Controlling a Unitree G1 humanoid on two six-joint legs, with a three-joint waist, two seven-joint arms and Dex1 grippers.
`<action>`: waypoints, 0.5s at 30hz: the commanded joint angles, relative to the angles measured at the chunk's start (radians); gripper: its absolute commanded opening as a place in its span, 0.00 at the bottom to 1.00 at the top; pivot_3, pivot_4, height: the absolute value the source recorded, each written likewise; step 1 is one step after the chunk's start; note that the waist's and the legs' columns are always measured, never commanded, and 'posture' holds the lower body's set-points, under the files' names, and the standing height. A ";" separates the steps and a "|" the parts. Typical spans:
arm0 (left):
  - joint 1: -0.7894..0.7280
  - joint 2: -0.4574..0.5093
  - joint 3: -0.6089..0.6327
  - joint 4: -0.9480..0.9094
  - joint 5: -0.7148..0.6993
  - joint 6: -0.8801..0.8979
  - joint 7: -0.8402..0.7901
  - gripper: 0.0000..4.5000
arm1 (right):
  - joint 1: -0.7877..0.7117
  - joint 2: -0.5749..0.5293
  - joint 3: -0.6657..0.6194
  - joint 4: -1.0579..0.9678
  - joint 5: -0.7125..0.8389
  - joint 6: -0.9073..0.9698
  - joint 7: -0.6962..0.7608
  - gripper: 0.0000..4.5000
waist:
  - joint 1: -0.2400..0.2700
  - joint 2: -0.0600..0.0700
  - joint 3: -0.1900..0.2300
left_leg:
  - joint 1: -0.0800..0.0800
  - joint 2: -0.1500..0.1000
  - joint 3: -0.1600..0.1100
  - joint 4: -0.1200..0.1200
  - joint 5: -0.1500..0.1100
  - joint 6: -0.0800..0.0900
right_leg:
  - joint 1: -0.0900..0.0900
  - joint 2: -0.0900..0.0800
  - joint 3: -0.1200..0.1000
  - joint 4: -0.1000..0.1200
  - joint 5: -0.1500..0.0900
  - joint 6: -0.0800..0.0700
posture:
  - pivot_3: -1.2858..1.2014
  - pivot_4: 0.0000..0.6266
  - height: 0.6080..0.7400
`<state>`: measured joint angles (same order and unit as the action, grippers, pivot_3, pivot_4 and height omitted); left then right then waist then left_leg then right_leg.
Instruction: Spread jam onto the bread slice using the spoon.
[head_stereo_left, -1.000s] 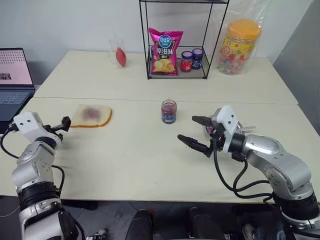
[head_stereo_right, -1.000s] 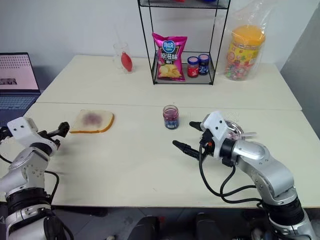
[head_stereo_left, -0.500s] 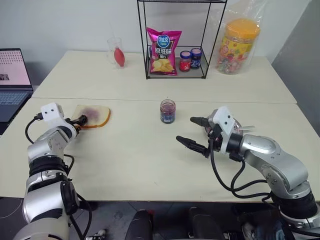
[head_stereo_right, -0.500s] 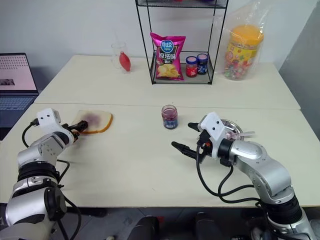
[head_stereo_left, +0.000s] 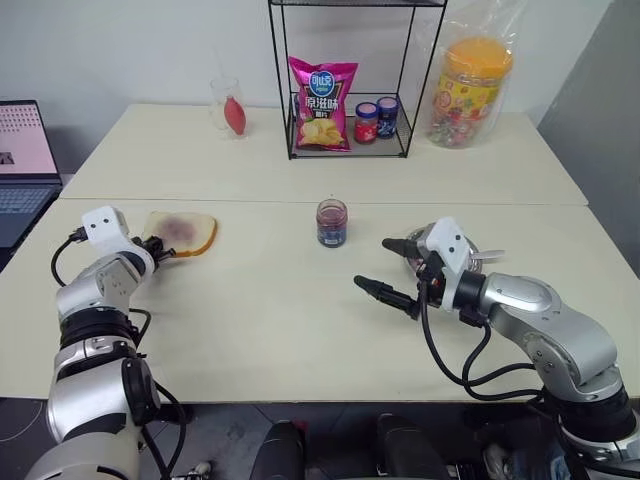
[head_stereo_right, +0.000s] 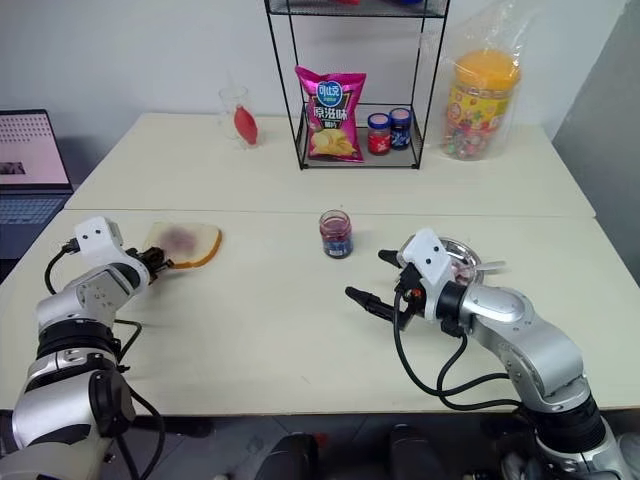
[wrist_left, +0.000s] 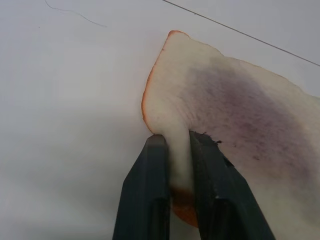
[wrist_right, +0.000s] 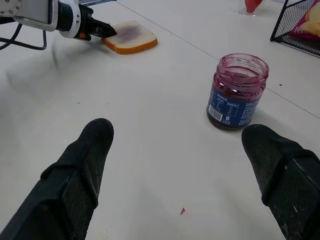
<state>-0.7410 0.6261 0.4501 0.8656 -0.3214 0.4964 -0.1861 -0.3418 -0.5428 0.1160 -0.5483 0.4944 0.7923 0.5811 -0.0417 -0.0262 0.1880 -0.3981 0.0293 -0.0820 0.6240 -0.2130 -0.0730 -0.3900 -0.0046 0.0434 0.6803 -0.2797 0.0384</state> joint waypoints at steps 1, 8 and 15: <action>0.019 0.004 0.027 -0.028 -0.013 0.014 0.031 0.00 | -0.019 -0.007 -0.030 -0.039 0.010 -0.008 0.001 1.00 | 0.000 0.000 0.000 | 0.000 0.000 0.000 0.000 0.000 0.000 | 0.000 0.000 0.000 0.000 0.000 0.000 | 0.52 0.24 1.00; 0.086 -0.041 0.102 -0.264 -0.149 0.050 -0.039 0.00 | -0.015 -0.023 -0.046 -0.035 0.007 -0.018 0.014 1.00 | 0.000 0.000 0.000 | -0.001 0.000 0.000 0.000 0.000 0.000 | 0.000 0.000 0.000 -0.001 0.000 0.000 | 0.52 0.24 1.00; 0.246 0.050 0.152 -0.658 -0.427 0.360 -0.290 0.00 | 0.014 -0.077 -0.110 -0.036 0.025 -0.057 0.068 1.00 | 0.006 -0.004 0.003 | -0.002 0.000 0.000 0.000 0.000 0.000 | -0.001 -0.001 0.000 -0.002 0.000 0.000 | 0.52 0.24 1.00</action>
<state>-0.5006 0.6254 0.5524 0.3364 -0.6548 0.7804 -0.4090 -0.3316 -0.6037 0.0535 -0.5514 0.4990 0.7635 0.6288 -0.0358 -0.0298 0.1907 -0.4000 0.0290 -0.0821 0.6233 -0.2131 -0.0734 -0.3906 -0.0055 0.0433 0.6787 -0.2798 0.0384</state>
